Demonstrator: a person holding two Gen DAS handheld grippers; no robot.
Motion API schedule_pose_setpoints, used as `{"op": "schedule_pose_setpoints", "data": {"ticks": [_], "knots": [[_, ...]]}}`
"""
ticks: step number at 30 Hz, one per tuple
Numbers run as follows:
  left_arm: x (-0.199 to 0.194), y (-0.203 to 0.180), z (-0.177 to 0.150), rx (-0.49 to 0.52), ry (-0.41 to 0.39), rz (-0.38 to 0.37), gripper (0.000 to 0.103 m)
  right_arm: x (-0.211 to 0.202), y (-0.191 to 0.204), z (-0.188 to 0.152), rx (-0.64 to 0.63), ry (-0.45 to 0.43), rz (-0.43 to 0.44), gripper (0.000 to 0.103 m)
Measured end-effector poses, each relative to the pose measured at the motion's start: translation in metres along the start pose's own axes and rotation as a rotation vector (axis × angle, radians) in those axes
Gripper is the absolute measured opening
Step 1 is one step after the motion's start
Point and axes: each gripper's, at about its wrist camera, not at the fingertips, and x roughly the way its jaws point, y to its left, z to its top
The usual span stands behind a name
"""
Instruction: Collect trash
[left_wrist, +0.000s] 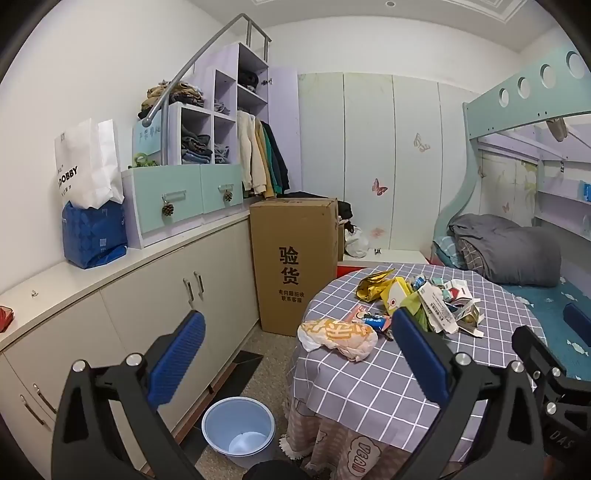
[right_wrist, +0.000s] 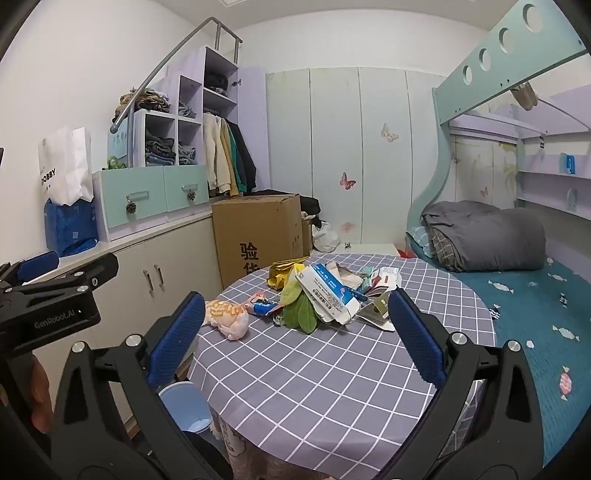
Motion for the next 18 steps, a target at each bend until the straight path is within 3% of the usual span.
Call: {"op": "schedule_pose_setpoints", "data": {"ticks": [18], "knots": [[0.0007, -0.0030, -0.0031, 0.002, 0.010, -0.004, 0.099, 0.0028, 0.0015, -0.0066, 0.002, 0.009, 0.005, 0.097]]}}
